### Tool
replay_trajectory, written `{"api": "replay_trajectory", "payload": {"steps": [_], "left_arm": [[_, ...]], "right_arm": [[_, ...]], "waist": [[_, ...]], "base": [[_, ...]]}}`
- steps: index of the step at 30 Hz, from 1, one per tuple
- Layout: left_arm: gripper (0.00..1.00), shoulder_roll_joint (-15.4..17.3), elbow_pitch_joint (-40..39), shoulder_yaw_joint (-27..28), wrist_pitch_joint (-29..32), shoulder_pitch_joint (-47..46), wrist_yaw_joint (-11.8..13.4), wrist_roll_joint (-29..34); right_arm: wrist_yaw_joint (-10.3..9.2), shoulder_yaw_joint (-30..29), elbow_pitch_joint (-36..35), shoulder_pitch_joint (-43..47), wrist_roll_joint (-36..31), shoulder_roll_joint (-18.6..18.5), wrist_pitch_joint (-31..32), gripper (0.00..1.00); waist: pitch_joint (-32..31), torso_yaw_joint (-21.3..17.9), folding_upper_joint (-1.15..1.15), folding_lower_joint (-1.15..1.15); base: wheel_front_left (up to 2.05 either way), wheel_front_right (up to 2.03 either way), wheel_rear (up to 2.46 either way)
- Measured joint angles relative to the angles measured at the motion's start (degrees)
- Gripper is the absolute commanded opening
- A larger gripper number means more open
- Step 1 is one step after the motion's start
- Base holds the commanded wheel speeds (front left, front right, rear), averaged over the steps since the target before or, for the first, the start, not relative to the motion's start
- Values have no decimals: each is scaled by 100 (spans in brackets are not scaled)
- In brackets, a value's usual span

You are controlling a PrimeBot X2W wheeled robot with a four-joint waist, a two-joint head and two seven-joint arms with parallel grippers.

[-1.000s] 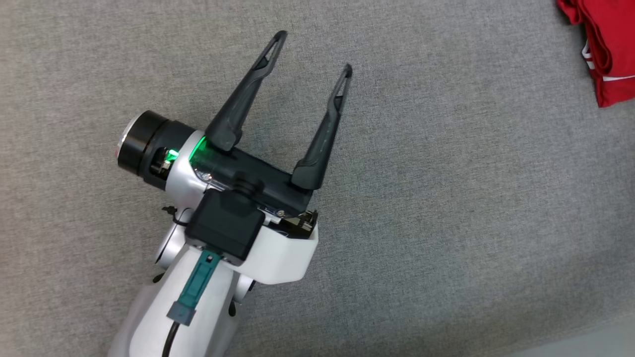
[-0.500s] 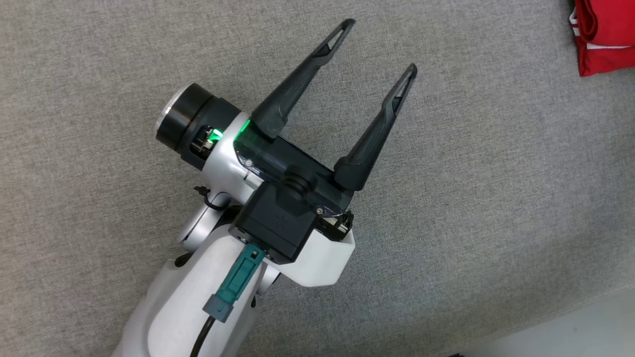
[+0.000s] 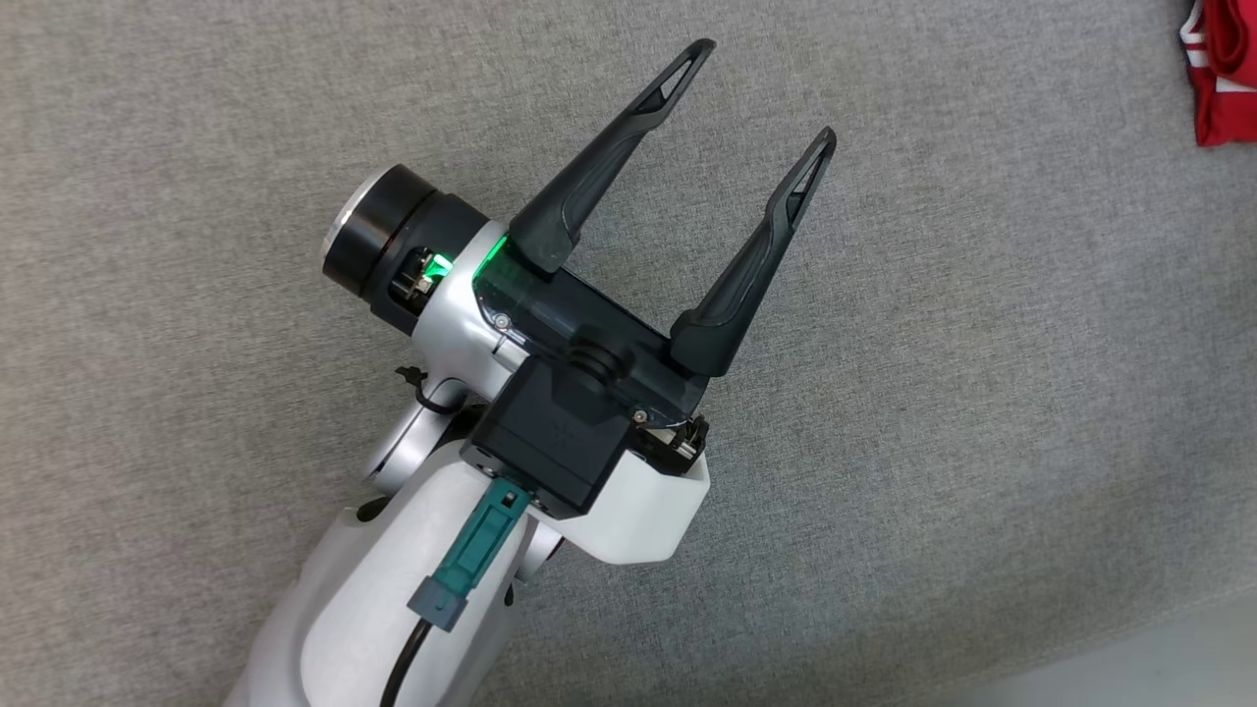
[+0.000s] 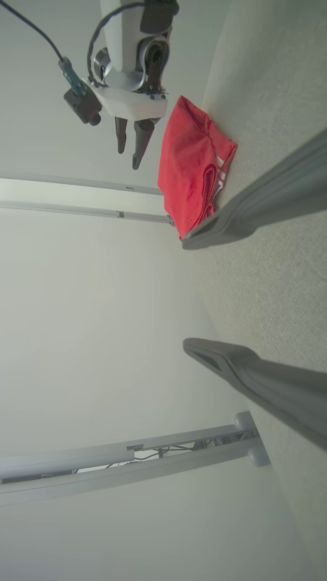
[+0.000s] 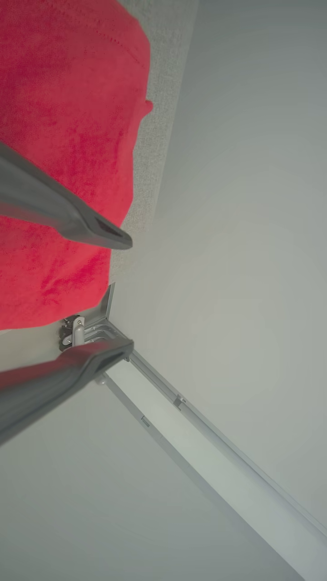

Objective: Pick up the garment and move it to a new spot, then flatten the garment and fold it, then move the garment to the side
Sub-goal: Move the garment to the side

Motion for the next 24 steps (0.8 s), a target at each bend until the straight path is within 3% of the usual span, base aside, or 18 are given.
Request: {"api": "replay_trajectory", "payload": {"steps": [7, 17, 24], "left_arm": [[100, -1, 160, 208, -185, 314, 263, -252], [100, -1, 662, 678, -379, 1157, 739, -814], [100, -7, 1017, 801, -457, 1717, 1026, -1163]], "right_arm": [[0, 413, -649, 335, -62, 543, -1, 100], [0, 1954, -743, 1153, 1329, 1072, -1, 100], [-1, 2588, -1033, 2008, 1915, 1296, -1, 100]], "waist": [[-375, 154, 0, 0], [-1227, 593, 0, 0], [-1924, 986, 0, 0]], "base": [[0, 0, 0], [0, 0, 0], [0, 0, 0]]}}
